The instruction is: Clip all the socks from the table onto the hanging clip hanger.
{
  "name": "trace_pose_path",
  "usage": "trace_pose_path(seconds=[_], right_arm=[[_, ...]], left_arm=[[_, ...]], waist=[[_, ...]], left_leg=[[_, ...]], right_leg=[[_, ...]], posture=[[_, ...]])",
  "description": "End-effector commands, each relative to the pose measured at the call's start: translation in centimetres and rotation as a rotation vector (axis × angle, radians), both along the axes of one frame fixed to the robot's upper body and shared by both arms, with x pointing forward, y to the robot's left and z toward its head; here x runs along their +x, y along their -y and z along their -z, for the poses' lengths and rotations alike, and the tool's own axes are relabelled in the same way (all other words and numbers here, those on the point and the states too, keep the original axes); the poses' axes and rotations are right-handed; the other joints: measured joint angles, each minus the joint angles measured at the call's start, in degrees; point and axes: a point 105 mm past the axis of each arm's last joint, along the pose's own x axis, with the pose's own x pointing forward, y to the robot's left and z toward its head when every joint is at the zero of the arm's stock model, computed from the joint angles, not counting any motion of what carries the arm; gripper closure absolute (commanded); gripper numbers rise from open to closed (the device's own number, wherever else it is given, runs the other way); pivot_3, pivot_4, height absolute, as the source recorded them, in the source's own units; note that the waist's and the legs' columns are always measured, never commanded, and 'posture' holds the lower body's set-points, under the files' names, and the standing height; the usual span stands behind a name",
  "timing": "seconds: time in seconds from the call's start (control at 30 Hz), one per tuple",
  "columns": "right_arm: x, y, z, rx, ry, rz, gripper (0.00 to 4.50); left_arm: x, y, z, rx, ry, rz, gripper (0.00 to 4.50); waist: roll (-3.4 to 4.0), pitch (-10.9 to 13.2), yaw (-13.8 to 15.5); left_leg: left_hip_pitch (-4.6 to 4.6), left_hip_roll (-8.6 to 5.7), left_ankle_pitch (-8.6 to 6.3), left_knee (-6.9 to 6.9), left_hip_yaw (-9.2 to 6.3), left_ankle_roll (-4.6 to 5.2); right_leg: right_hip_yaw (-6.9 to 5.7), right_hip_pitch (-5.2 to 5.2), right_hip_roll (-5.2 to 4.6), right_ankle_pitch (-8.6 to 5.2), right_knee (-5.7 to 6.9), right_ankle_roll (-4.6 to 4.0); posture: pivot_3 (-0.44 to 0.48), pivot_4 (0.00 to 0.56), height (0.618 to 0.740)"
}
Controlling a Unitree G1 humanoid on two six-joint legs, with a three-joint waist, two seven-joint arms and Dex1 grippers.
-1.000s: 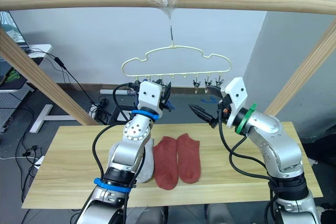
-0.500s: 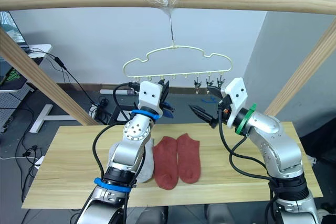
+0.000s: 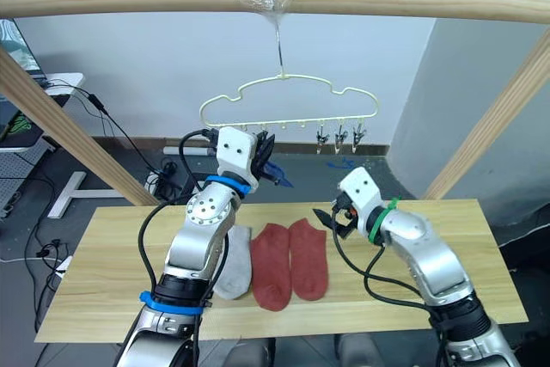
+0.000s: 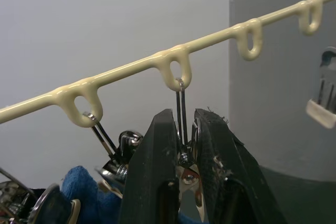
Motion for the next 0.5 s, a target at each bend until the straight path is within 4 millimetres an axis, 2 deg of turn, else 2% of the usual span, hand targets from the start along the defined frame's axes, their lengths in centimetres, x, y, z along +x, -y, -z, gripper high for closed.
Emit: trace_pose_path(seconds=[0.03, 0.1, 0.2, 0.4, 0.5], right_arm=[[-0.6, -2.8, 3.7, -0.062, -0.034, -0.053, 0.00], [-1.3, -4.3, 6.2, -0.125, -0.072, -0.102, 0.00], [-1.1, -4.2, 8.6, -0.186, -0.110, -0.069, 0.00], [-0.8, -4.1, 11.1, -0.228, -0.163, -0.037, 0.00], [-1.5, -4.5, 12.6, -0.237, -0.207, -0.078, 0.00]], left_arm=[[-1.1, 0.4, -0.7, -0.174, -0.172, 0.165, 4.27], [-1.1, -0.1, -0.8, -0.244, -0.274, 0.184, 4.27], [-0.9, -0.5, -1.5, -0.458, -0.410, 0.203, 4.27], [-1.6, -0.7, -2.4, -0.614, -0.515, 0.273, 4.27], [-1.8, -1.3, -2.5, -0.674, -0.541, 0.283, 4.27]], waist=[[0.03, 0.02, -0.08], [0.01, 0.01, -0.21], [0.01, 0.06, -0.21], [-0.02, 0.07, -0.11], [-0.03, 0.06, -0.43]], left_leg=[[0.02, 0.00, 0.00, 0.00, 0.00, 0.01], [0.05, 0.01, -0.01, 0.00, -0.01, 0.03], [0.07, -0.02, -0.06, 0.16, -0.02, 0.11], [0.05, -0.05, -0.07, 0.53, -0.06, 0.13], [0.27, 0.00, -0.05, 0.50, -0.04, 0.08]], right_leg=[[0.00, 0.00, 0.00, 0.00, 0.03, 0.00], [-0.01, 0.00, 0.02, -0.01, 0.10, 0.00], [0.01, 0.00, 0.01, -0.01, 0.32, 0.00], [0.01, 0.01, 0.01, -0.01, 0.55, 0.01], [0.04, 0.10, 0.09, -0.02, 0.67, 0.01]], posture=[[0.027, 0.212, 0.740], [0.027, 0.212, 0.740], [0.037, 0.219, 0.740], [0.026, 0.221, 0.740], [0.022, 0.214, 0.740]])
